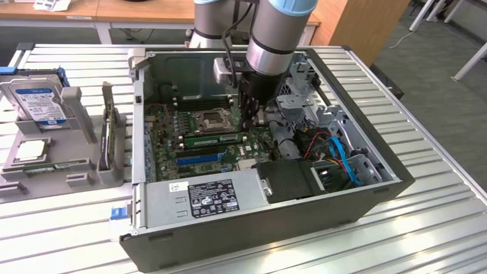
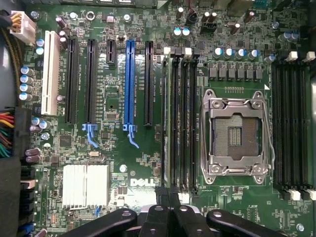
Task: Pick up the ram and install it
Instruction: 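Press down the ram until it locks into place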
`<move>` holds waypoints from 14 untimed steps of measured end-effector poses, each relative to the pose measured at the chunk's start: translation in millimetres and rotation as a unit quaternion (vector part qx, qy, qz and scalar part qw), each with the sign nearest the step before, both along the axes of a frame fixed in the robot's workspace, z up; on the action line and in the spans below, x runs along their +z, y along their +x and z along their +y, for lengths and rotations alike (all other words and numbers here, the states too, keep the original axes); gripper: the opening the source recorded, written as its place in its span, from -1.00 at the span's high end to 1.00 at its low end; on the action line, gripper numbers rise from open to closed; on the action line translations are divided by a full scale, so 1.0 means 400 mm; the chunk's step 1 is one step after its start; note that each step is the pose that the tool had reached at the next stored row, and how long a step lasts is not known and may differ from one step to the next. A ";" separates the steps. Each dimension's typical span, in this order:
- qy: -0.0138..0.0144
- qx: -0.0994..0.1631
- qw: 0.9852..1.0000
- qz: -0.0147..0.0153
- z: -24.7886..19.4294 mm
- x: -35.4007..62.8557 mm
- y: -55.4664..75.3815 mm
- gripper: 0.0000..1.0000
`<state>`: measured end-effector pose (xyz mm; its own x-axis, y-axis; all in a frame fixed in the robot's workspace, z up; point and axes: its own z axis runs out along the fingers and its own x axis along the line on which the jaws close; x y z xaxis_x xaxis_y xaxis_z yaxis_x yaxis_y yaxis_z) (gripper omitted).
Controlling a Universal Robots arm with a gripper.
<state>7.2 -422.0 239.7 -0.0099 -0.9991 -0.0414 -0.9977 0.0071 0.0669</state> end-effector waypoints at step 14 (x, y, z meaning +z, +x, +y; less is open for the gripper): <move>0.000 0.000 1.000 0.000 0.007 -0.010 -0.007 0.80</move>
